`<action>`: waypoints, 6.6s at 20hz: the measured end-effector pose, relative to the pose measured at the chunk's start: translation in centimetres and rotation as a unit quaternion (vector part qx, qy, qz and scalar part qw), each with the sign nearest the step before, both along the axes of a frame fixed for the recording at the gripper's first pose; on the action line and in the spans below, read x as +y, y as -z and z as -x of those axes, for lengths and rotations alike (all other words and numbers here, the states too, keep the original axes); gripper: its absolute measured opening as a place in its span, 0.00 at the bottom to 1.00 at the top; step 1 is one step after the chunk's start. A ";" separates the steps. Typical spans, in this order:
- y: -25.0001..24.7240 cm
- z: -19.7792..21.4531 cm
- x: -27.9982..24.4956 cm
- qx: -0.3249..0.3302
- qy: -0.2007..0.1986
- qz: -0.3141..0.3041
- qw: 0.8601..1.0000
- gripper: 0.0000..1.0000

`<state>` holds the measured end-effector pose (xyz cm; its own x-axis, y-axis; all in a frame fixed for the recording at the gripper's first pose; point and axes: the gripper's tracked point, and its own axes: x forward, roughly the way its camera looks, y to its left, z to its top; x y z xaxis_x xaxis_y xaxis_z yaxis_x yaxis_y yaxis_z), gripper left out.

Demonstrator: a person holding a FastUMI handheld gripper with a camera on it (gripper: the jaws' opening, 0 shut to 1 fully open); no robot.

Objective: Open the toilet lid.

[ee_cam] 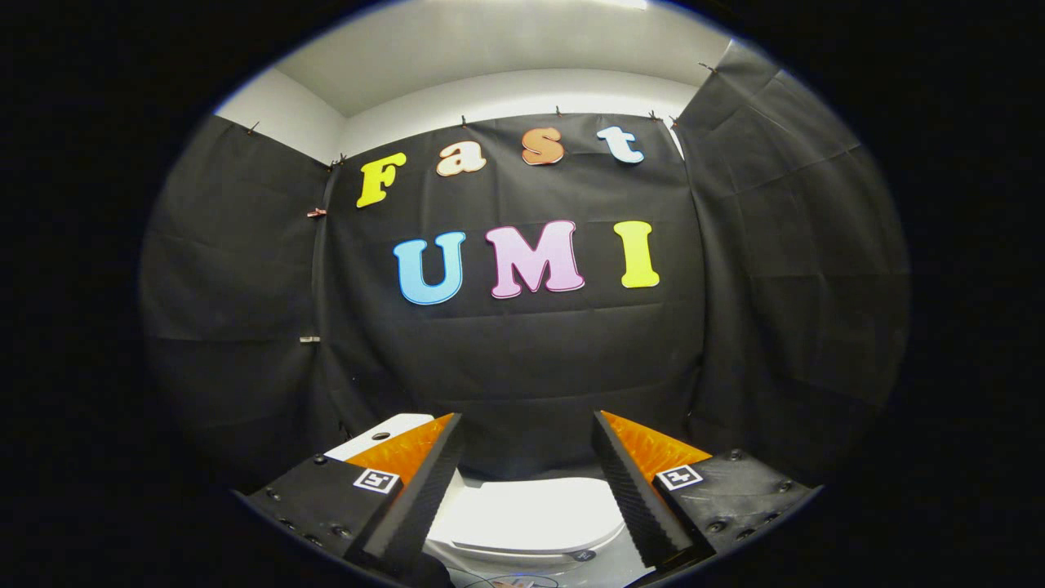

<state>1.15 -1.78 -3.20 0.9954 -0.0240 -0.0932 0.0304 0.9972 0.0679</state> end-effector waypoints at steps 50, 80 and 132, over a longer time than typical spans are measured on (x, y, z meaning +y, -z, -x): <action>46.5 -3.6 -15.6 0.323 0.131 -0.408 0.844 0.93; 50.9 -4.0 -12.8 0.317 0.116 -0.512 0.790 0.05; 27.4 -11.0 18.3 0.235 -0.100 0.073 0.964 0.05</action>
